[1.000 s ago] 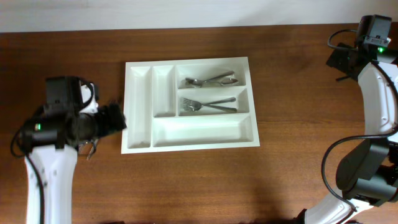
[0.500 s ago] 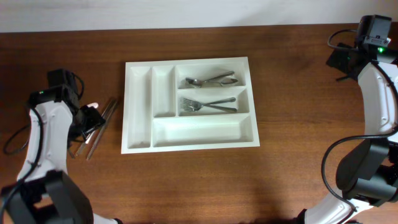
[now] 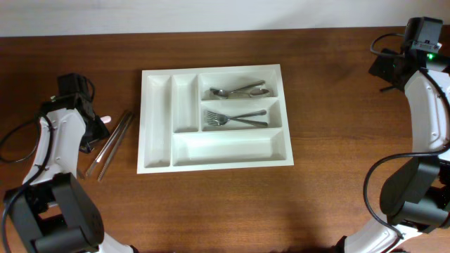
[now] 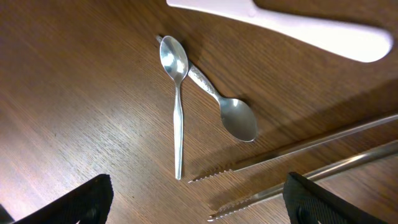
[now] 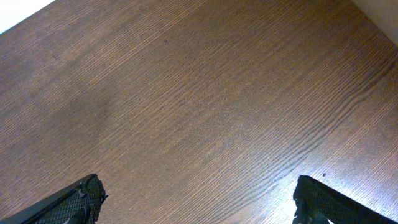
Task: Pack container
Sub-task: 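Move the left gripper to the long metal utensils left of the tray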
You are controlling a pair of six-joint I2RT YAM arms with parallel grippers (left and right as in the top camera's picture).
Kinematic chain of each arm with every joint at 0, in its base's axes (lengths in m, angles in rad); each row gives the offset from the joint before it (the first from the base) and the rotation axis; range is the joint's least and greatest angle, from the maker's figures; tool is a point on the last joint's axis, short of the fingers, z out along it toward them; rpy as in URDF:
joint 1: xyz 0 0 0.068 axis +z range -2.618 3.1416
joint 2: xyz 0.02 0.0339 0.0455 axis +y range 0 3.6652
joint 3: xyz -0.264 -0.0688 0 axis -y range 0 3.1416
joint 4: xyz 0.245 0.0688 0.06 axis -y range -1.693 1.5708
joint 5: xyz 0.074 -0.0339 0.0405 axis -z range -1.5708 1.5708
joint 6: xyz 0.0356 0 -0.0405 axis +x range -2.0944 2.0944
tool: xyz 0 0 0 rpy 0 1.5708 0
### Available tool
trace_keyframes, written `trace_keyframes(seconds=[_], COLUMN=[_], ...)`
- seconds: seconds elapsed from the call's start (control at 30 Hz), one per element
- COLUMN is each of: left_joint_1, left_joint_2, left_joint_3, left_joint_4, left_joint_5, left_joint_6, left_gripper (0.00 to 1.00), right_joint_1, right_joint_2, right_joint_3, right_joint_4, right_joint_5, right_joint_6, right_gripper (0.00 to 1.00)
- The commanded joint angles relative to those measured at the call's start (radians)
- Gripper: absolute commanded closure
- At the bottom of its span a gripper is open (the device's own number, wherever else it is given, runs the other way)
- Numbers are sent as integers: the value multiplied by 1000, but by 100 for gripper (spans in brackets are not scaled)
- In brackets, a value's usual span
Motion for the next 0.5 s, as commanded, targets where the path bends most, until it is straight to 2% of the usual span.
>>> trace_keyframes(seconds=[0.0, 0.1, 0.47], left_joint_1=[0, -1, -1], left_joint_2=[57, 99, 226], left_joint_3=[8, 8, 8], left_joint_4=[-5, -12, 3], left_joint_5=[-18, 2, 12], left_joint_6=[30, 30, 30], left_gripper=[11, 16, 17], right_joint_1=[-3, -3, -3], right_joint_2=[-4, -4, -4], right_joint_3=[6, 6, 6], right_joint_4=[0, 0, 0], right_joint_5=[2, 2, 2], right_joint_6=[1, 1, 1], right_gripper=[1, 1, 1])
